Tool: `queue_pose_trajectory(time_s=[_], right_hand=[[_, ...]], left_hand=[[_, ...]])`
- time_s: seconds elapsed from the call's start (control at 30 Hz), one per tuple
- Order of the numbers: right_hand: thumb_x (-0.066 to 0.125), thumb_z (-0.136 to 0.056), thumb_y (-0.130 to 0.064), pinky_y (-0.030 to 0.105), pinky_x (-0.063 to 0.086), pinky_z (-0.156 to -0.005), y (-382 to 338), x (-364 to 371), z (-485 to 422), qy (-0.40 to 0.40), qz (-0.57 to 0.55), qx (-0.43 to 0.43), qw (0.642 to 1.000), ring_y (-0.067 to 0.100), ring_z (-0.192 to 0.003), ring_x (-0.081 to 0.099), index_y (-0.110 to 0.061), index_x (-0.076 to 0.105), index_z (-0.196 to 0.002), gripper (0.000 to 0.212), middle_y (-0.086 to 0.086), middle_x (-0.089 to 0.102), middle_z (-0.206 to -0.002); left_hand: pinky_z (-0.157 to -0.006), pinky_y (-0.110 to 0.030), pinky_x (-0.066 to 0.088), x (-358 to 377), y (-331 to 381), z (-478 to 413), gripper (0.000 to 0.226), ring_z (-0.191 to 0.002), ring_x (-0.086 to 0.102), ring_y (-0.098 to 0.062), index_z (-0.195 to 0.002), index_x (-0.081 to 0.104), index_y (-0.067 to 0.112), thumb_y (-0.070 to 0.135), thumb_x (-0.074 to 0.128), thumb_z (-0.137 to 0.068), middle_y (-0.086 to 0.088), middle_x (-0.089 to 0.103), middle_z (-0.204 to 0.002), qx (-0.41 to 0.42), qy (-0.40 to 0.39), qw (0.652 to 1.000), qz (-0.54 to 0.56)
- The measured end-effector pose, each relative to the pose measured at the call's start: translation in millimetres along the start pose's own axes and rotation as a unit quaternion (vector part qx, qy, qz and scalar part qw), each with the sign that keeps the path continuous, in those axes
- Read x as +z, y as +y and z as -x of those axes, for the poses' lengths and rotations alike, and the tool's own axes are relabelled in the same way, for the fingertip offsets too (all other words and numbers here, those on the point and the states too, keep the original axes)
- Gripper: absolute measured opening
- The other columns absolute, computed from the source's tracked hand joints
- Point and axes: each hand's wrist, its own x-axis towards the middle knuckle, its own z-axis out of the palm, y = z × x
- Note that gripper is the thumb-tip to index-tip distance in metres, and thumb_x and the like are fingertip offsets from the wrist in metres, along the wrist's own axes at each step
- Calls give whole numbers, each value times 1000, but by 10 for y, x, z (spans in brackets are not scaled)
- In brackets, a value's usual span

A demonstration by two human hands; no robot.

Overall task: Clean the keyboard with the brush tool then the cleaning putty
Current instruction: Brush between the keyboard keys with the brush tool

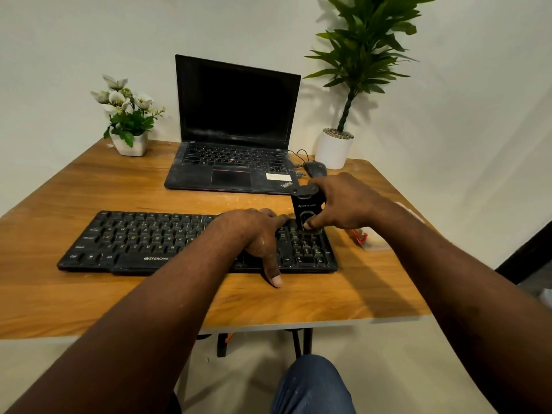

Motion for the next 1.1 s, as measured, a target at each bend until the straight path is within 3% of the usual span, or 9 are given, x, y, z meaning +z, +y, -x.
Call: queue_pose_trajectory(time_s=[0.07,0.17,0.27,0.4,0.53,0.77,0.93,1.1], right_hand=[[90,-75,-30,20,40,-65,-19,34,16,-3,-30,-29,999,-1,-82,56,-31,58,-108,46,-17,62,-93],[91,-73,-31,28,47,-69,-15,168,16,-5,-30,-62,998,3,-86,60,-28,61,-107,45,-12,66,-94],[92,-73,-32,25,47,-71,133,208,45,-8,-59,-62,996,0,-89,61,-32,61,-106,45,-13,68,-98],[93,-72,-33,16,38,-64,278,158,136,8,-60,-55,997,-6,-80,59,-43,55,-92,43,-19,65,-87],[92,-72,-32,10,39,-64,177,263,129,44,-86,-77,992,-6,-82,60,-39,59,-97,42,-18,66,-88],[90,-72,-37,31,36,-63,430,174,339,43,2,-70,997,5,-80,54,-39,52,-85,41,-15,61,-84],[87,-71,-43,33,32,-64,669,69,464,47,90,-34,994,14,-80,48,-47,40,-81,48,-12,53,-84],[87,-73,-48,34,39,-65,449,236,250,130,44,-52,989,16,-85,51,-43,46,-97,48,-5,59,-92]], left_hand=[[-119,-62,30,-8,11,22,142,-156,14,-30,-165,5,33,59,94,-56,10,7,-171,-2,-1,1000,2],[-118,-59,34,-12,15,37,137,-152,23,-28,-163,17,30,57,95,-55,9,16,-168,-14,4,1000,20],[-119,-61,31,-9,5,30,142,-155,17,-30,-164,6,34,59,94,-56,10,10,-170,-1,5,1000,10],[-118,-62,31,-15,-10,10,146,-155,16,-31,-163,-1,40,59,94,-55,10,8,-171,14,3,1000,4],[-119,-62,30,-11,-4,9,145,-156,13,-31,-164,-1,38,60,93,-56,11,4,-172,5,1,1000,0],[-120,-63,27,0,-27,-33,149,-156,14,-32,-164,-3,38,61,94,-53,9,7,-172,16,5,1000,1],[-120,-64,26,10,-27,-31,149,-156,13,-32,-164,-3,37,60,94,-53,8,7,-172,18,8,1000,7],[-120,-64,26,-3,-7,-12,147,-157,11,-32,-164,-2,38,58,94,-55,9,6,-172,14,7,1000,10]])
